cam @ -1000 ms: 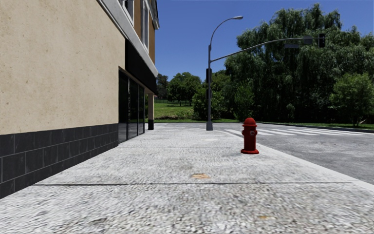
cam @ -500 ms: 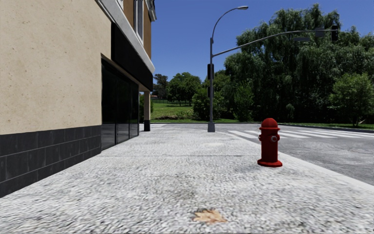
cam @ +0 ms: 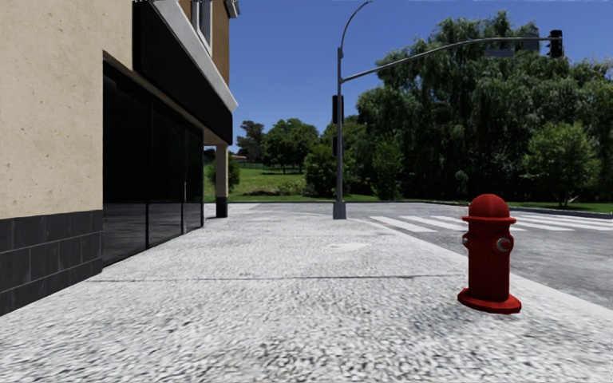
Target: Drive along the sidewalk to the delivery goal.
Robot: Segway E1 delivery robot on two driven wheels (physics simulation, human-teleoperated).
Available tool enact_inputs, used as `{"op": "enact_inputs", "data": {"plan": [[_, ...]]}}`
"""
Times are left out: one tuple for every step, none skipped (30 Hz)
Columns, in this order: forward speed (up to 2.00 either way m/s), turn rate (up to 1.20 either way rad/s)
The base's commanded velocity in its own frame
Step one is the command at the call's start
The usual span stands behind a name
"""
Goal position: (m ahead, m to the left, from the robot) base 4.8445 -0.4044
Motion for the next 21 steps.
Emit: {"op": "enact_inputs", "data": {"plan": [[2.0,-0.25],[2.0,-0.25],[2.0,-0.25],[2.0,-0.25],[2.0,-0.25],[2.0,-0.25],[2.0,-0.22],[2.0,-0.14],[2.0,-0.06],[2.0,-0.06],[2.0,0.0],[2.0,0.0],[2.0,0.0],[2.0,0.0],[2.0,0.0],[2.0,0.0],[2.0,0.0],[2.0,0.0],[2.0,0.0],[2.0,0.0],[2.0,0.0]]}}
